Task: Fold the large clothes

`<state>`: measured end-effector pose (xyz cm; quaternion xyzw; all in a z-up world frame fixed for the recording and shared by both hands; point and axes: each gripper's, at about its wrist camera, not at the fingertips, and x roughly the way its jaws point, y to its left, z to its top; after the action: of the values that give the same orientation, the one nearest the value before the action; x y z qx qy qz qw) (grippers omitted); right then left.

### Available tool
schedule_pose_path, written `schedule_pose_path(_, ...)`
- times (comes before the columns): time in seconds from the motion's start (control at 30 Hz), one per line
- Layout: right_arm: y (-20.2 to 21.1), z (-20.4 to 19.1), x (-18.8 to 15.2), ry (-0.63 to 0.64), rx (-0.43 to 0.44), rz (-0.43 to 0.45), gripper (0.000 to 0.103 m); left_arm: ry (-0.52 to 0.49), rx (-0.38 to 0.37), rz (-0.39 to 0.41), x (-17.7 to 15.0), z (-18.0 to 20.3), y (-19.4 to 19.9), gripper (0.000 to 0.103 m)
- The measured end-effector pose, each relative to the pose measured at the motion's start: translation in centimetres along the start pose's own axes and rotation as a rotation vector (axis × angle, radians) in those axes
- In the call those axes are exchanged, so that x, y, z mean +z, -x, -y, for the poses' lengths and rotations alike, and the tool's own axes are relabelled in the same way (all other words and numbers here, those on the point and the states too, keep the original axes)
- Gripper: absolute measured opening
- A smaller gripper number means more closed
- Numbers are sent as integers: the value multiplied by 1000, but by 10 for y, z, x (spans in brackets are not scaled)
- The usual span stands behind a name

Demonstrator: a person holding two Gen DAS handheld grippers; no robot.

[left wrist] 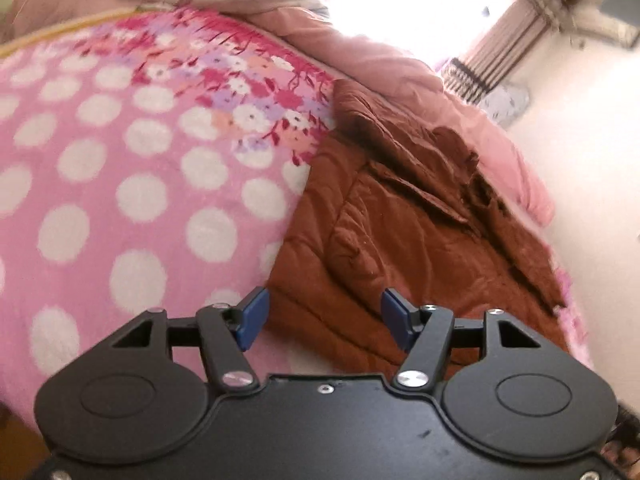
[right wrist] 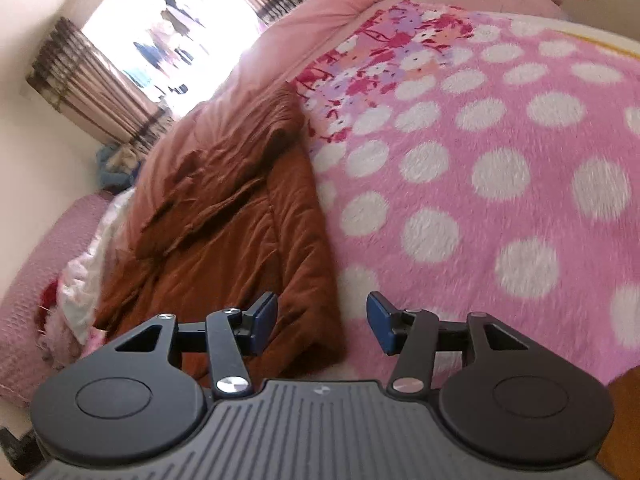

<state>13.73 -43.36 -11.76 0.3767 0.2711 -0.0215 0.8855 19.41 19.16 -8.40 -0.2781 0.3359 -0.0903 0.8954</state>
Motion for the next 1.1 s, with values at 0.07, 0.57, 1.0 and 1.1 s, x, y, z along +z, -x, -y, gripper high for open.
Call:
schedule_pose_path(0.07, -1, -1, -4, -19, 24, -8, 61, 40, -25, 3, -4, -4, 0, 65)
schedule_pose_path(0.57, -11, 2, -9, -103, 75, -4, 67, 189, -85, 17, -5, -20, -22, 69)
schedule_pose_path(1.0, -9, 1, -18, -125, 112, -34, 68, 226, -157, -22, -16, -16, -26, 71)
schedule_pose_path(1.1, -13, -1, -16, -144, 114, -29, 68, 245, -145, -6, -8, -15, -35, 71)
